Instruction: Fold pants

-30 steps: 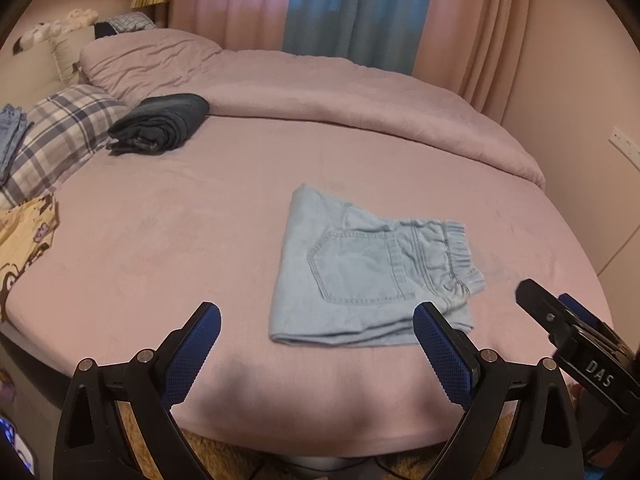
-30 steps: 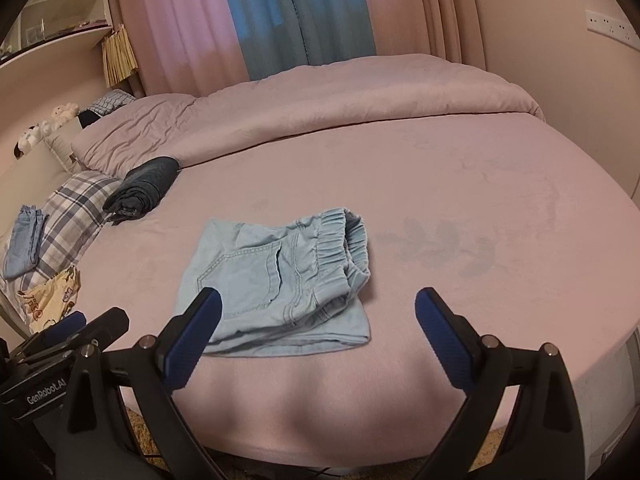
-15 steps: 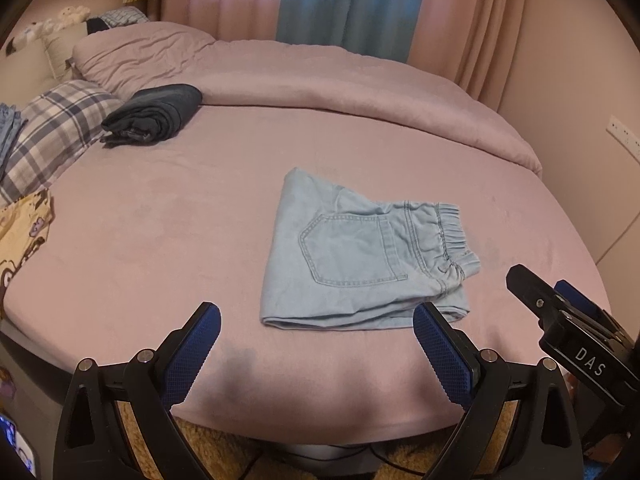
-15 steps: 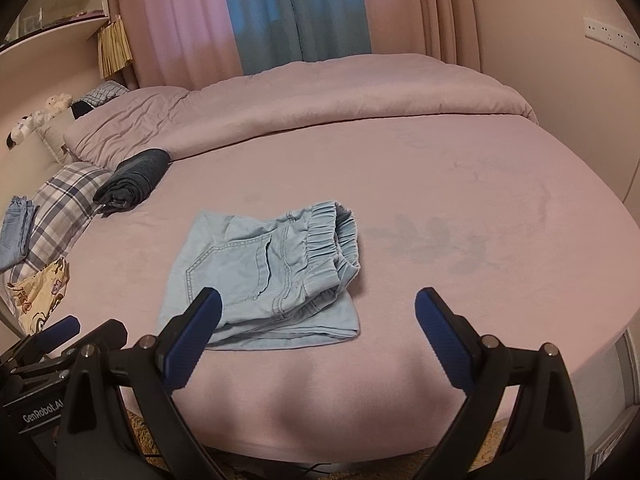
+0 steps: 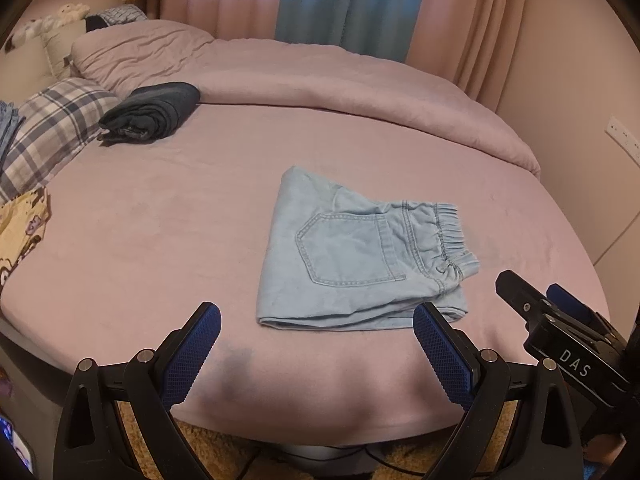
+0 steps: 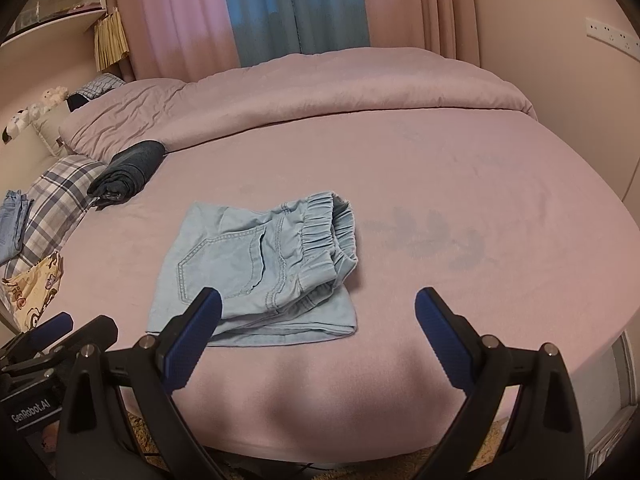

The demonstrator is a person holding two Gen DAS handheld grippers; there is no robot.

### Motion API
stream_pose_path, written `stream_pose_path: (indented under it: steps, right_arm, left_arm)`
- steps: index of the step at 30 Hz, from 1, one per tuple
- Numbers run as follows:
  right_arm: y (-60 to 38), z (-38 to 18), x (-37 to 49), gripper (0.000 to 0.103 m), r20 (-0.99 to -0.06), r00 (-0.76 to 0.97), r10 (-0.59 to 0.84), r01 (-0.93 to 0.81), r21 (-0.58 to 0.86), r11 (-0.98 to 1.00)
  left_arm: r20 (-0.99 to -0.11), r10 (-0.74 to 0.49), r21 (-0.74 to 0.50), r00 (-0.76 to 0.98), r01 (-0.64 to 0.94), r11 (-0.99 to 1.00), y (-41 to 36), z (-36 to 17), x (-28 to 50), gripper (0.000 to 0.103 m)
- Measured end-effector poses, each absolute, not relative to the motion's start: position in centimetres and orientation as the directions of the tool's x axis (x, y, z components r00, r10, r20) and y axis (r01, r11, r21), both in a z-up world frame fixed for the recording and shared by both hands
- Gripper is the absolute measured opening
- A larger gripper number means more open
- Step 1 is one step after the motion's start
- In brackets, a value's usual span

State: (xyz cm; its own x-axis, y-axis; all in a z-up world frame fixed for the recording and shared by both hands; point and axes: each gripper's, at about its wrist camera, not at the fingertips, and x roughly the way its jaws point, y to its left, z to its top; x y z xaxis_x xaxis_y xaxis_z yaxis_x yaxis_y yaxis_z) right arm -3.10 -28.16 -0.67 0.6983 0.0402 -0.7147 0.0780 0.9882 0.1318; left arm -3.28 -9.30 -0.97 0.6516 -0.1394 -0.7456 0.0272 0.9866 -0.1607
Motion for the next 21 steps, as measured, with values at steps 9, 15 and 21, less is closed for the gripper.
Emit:
stream_pose_path:
  steps: [9, 15, 21]
  right_arm:
    - [-28.01, -0.96, -2.98, 0.098, -0.721, 0.693, 0.035, 0.086, 0.13, 0.988]
    - [-27.85, -1.1, -3.06, 0.098, -0.723, 0.69, 0.031, 0.087, 0.125, 0.988]
    - [-27.85, -1.18, -3.08, 0.098, -0.723, 0.69, 0.027, 0.088, 0.121, 0.989]
  left_arm:
    - [-0.744, -0.138, -0.155, 0.654, 0.032, 0.987, -9.47, -0.91, -3.32, 0.097]
    - [-0.743, -0.132, -0.146, 0.656, 0.033, 0.989, -9.64, -0.89, -3.38, 0.097]
    - [-0.74, -0.134, -0.147, 0.659, 0.035, 0.988, -9.61, -0.75, -3.48, 0.097]
